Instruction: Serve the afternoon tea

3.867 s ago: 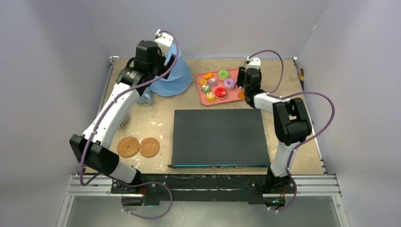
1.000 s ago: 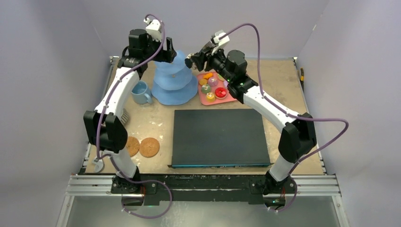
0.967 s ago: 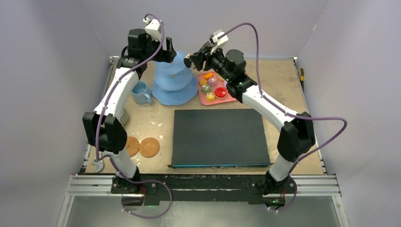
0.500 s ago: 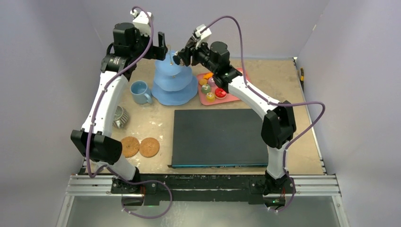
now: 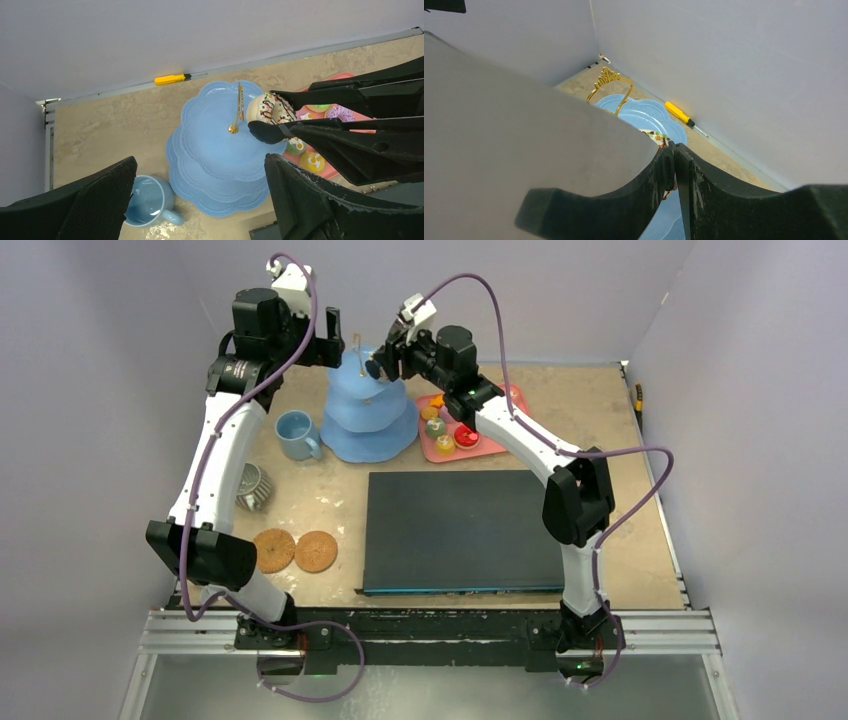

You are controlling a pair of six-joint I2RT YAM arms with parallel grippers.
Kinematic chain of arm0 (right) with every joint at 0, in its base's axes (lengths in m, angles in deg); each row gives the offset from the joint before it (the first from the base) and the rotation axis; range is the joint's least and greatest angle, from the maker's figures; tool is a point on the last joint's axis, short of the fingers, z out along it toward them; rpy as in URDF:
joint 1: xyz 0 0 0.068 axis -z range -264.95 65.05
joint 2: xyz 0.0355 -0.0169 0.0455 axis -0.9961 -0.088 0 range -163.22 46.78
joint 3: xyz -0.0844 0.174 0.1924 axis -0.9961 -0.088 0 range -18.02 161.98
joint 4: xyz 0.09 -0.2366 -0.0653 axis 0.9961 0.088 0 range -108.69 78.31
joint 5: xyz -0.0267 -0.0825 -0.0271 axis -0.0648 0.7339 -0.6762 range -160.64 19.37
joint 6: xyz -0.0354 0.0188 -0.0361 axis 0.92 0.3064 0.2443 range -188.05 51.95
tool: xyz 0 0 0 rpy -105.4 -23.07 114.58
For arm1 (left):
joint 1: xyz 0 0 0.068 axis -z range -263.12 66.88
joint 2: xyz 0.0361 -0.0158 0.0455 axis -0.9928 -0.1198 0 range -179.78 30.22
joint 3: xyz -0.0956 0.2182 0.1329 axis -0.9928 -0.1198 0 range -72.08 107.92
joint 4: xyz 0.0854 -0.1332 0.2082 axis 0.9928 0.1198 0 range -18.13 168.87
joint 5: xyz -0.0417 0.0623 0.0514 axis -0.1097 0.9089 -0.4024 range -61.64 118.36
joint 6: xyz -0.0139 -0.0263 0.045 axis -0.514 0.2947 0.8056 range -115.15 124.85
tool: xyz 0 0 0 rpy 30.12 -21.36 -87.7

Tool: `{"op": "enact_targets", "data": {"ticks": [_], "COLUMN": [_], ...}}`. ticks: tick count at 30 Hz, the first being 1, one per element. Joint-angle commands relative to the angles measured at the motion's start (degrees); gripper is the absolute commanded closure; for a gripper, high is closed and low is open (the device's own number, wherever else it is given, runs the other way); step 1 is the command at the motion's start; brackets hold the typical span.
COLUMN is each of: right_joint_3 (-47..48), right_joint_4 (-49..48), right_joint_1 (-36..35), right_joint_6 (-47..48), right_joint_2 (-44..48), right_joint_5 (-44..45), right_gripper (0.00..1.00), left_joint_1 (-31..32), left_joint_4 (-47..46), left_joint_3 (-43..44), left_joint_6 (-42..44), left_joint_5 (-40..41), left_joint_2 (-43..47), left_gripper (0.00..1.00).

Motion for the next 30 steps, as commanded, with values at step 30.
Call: {"op": "enact_targets", "data": {"ticks": [30], "right_joint_3": [-25.15], "right_joint_4": [-12.86], "right_joint_1": [4.43], "right_joint_6": [-1.75], "right_joint_2": [20.97], "right_joint_5": [0.85], "right_gripper": [0.49], "left_joint_1": [-0.46], "left_joint_4": [-0.91], "left_joint_3": [-0.13], "left_joint_6": [0.8], "left_joint_5": [-0.94], "left_joint_2": [0.86], "left_gripper": [0.02]}}
